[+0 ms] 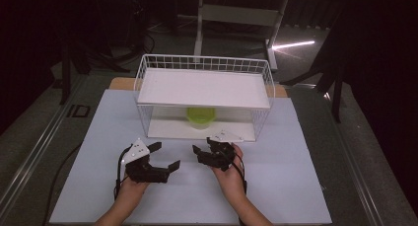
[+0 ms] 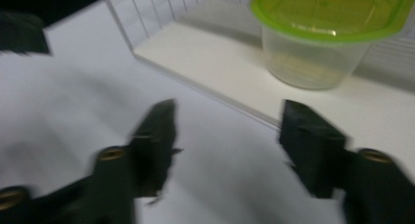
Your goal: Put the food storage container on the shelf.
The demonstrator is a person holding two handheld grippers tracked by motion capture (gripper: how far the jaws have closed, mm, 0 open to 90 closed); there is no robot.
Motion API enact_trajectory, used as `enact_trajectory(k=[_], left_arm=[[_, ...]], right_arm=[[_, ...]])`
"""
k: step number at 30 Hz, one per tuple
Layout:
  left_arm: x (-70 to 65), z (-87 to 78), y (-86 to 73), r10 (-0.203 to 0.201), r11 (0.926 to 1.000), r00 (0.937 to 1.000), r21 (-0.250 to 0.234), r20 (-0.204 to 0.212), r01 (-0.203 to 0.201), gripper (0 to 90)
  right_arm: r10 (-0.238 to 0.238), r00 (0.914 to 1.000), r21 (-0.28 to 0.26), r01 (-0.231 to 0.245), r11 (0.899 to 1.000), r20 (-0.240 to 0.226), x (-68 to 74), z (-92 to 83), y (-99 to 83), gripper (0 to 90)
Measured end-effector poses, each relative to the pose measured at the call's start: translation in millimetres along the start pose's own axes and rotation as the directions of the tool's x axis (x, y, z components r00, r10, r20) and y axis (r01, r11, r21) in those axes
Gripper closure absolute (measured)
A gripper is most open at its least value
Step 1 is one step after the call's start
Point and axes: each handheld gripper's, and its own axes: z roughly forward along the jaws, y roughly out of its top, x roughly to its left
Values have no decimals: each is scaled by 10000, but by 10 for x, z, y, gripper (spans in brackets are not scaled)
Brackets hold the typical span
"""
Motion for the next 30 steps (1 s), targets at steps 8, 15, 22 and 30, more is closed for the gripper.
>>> enact_trajectory(k=[8, 15, 22, 30], left_arm=[[-48, -95, 48, 108, 9998, 9997, -141, 232, -105, 24], [-35, -187, 30, 32, 10000, 9996, -90, 273, -29, 24], [-9, -320, -24, -94, 10000, 9997, -14, 223, 95, 24], [12, -495, -69, -8, 10000, 10000, 64, 80, 8, 24]], right_arm=[[-240, 9977, -714, 194, 9973, -632, 20, -178, -3, 170], [-735, 9953, -904, 676, 9936, -638, 24, -289, -72, 148], [-1002, 9933, -741, 958, 9926, -578, -28, -477, -181, 151], [-1064, 9924, -668, 1023, 9925, -617, -100, -651, -271, 154]])
